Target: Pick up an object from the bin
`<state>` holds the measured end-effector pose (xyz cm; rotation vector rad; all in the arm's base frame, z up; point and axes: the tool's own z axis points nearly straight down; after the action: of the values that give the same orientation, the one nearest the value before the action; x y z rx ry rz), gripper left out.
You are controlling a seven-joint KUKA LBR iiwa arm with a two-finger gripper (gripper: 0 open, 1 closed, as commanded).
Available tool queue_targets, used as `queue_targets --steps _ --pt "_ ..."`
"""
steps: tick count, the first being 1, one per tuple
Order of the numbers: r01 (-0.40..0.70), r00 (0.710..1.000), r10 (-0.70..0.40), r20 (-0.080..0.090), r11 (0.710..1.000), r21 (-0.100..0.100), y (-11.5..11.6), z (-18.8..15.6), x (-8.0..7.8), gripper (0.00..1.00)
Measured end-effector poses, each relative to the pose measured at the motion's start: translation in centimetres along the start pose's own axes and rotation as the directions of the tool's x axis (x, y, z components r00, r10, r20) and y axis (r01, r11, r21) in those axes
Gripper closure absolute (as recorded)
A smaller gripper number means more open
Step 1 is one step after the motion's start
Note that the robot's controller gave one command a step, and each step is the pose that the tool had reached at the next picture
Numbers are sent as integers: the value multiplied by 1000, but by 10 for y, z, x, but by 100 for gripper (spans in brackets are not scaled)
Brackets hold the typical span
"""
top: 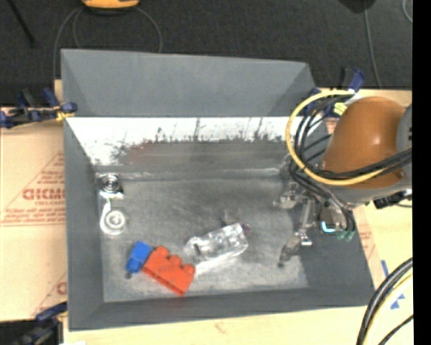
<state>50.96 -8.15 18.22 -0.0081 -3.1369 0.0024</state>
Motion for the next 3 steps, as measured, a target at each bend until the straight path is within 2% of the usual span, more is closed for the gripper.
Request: queue_targets --steps 1,2,3 --pt "167 986 -167 12 986 2 90 73 21 0" --pt "172 985 -172 9 985 2 91 76 22 100" --pt "173 985 -173 4 985 2 91 76 23 0"
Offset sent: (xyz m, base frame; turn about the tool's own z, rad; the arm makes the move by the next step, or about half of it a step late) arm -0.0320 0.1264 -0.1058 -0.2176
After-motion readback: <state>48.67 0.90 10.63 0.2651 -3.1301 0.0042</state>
